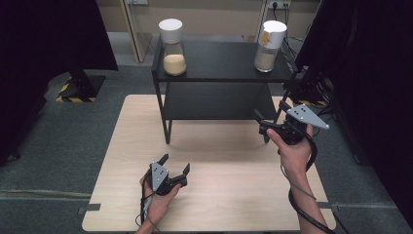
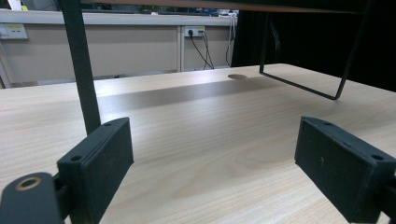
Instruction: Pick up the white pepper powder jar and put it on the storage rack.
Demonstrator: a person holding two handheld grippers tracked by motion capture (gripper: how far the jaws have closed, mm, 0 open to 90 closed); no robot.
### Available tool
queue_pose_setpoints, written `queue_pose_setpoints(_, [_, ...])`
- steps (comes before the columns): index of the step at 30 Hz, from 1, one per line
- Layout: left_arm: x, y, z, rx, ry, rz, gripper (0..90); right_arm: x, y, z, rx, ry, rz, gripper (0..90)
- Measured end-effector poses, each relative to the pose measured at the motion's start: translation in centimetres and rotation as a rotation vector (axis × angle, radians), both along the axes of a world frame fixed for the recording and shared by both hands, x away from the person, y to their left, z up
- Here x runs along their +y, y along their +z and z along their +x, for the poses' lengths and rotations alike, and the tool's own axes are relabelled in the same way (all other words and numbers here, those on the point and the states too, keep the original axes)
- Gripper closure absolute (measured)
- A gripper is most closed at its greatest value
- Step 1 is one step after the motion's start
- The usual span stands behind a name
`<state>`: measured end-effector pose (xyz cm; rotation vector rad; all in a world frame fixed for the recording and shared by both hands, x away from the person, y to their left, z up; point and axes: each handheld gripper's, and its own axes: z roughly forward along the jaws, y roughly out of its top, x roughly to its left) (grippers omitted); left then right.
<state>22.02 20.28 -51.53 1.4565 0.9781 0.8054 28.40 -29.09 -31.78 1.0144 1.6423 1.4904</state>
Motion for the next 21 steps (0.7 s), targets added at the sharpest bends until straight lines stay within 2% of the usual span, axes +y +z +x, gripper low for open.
queue_pose_setpoints(7, [0.0,0.0,0.0,-0.001,0.000,0.002,10.9,-0.3,-1.3,-0.5,0.019,-0.001,-0.001,5.9])
queue_pose_setpoints(21, [0.0,0.0,0.0,-0.001,0.001,0.001,10.9,-0.5,-2.8,-1.3,0.021,0.003,-0.011,5.9])
